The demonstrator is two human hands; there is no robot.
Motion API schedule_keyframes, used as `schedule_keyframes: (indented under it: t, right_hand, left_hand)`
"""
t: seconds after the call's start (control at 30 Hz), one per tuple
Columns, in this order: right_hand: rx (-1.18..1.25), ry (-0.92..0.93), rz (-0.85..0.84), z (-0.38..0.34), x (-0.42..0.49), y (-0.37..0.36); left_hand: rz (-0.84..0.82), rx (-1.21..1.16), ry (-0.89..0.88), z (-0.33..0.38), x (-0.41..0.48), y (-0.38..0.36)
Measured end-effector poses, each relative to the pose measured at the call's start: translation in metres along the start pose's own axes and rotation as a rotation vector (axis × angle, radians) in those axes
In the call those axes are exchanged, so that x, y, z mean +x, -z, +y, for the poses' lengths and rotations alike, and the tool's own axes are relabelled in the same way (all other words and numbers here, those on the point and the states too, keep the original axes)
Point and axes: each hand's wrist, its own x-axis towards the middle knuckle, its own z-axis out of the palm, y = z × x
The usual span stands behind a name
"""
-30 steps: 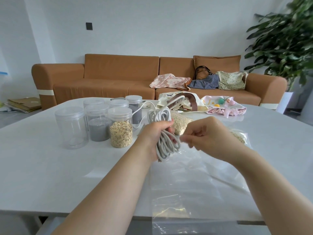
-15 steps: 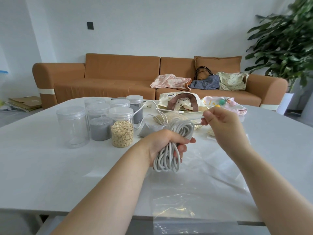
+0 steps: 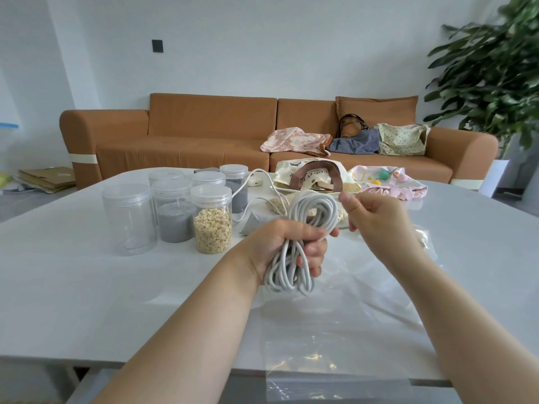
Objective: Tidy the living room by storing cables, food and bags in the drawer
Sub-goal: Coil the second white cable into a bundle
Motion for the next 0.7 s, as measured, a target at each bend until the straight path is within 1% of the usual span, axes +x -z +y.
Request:
schedule_keyframes:
  t: [0.07,0.1,0.2,0.3,0.33,0.4,0.47,0.5,0.6,0.7]
  right_hand:
    - [0.075,-0.003,-0.036,0.0,-0.002,0.0]
    - [0.131,-0.014,-0.058,0.001,-0.002,0.0]
    - [0.315,-0.064,-0.143,0.01,-0.001,-0.002]
    - [0.43,-0.065,-0.208,0.015,0.003,-0.004]
    - [0.432,-0.056,-0.201,0.014,0.002,-0.005]
    - [0.402,-0.047,-0.132,0.011,0.001,-0.004]
    - [0.398,-0.076,-0.058,0.01,0.0,-0.002]
    - [0.411,-0.105,-0.047,0.009,-0.001,-0.001]
    - [0.479,-0.193,-0.075,0.007,-0.002,-0.001]
    - [0.495,-0.202,-0.147,0.005,-0.005,-0.003]
  left_hand:
    - [-0.097,-0.079,-0.083,0.0,0.001,0.006]
    - [-0.118,-0.125,-0.123,0.0,0.002,0.008]
    - [-0.1,-0.225,-0.215,0.0,0.004,0.011]
    - [-0.04,-0.282,-0.288,-0.002,0.006,0.01]
    - [-0.008,-0.302,-0.315,-0.002,0.007,0.01]
    - [0.084,-0.346,-0.369,-0.001,0.007,0.011]
    - [0.231,-0.355,-0.437,0.002,0.006,0.011]
    - [0.307,-0.346,-0.466,0.004,0.006,0.01]
    - [0.488,-0.325,-0.461,0.008,0.006,0.007]
    - [0.629,-0.296,-0.398,0.007,0.009,0.008]
